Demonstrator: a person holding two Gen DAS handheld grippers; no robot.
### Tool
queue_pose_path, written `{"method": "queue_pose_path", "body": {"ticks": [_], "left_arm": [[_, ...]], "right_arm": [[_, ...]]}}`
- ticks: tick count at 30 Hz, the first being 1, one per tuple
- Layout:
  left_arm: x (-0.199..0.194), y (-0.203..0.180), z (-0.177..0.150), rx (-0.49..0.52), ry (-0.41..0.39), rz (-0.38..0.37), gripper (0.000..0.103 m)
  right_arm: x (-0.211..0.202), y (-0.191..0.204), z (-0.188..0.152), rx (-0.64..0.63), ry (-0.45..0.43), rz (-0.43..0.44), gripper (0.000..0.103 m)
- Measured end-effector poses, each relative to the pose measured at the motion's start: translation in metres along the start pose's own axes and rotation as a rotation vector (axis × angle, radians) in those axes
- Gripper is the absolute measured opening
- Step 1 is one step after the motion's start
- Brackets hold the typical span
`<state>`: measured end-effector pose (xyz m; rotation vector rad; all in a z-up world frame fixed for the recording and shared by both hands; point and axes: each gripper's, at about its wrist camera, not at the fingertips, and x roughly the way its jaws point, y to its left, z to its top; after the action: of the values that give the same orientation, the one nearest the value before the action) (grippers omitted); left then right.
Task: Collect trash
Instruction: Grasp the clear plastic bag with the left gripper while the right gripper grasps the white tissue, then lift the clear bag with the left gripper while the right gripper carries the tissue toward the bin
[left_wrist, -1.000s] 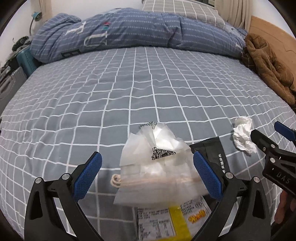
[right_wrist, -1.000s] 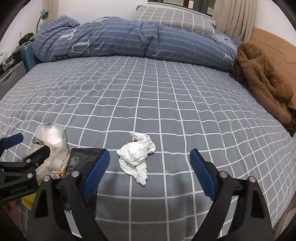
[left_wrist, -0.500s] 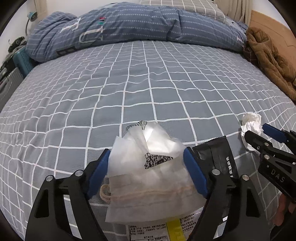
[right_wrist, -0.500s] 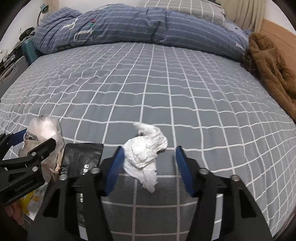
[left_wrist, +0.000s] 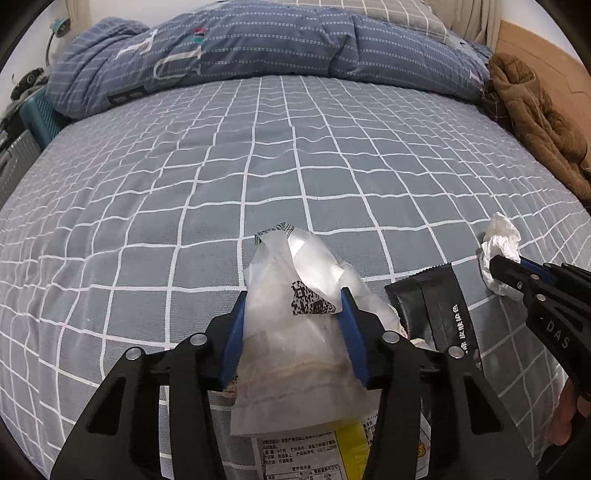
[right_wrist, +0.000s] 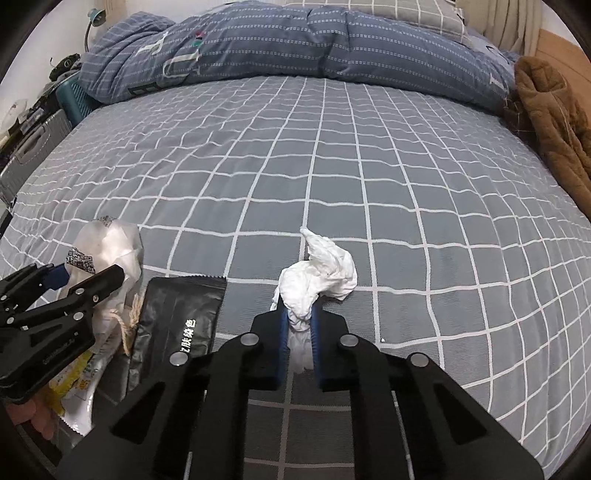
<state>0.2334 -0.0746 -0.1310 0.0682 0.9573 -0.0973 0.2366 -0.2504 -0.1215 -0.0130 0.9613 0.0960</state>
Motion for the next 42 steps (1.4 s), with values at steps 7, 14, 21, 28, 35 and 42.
{"method": "queue_pose_path", "body": {"ticks": [7, 14, 21, 28, 35, 42], "left_arm": [[-0.013, 0.0, 0.004, -0.011, -0.026, -0.006, 0.044], [-0.038, 0.004, 0.011, -0.036, -0.078, -0.026, 0.044], [-0.068, 0.007, 0.015, -0.056, -0.135, -0.041, 0.044], [-0.095, 0.001, 0.012, -0.052, -0.168, -0.054, 0.044], [-0.122, 0.001, 0.003, -0.053, -0.202, -0.051, 0.043], [-0.136, 0.005, -0.011, -0.058, -0.202, -0.047, 0.043]], "right_arm": [[-0.015, -0.001, 0.006, 0.002, -0.037, 0.014, 0.011], [-0.034, 0.001, 0.01, 0.003, -0.078, 0.02, 0.011], [-0.059, 0.007, 0.013, -0.008, -0.132, 0.015, 0.011], [-0.084, 0.011, 0.007, -0.012, -0.172, 0.01, 0.011], [-0.109, 0.012, 0.001, 0.007, -0.196, 0.006, 0.011], [-0.131, 0.015, -0.009, 0.015, -0.206, -0.018, 0.011]]}}
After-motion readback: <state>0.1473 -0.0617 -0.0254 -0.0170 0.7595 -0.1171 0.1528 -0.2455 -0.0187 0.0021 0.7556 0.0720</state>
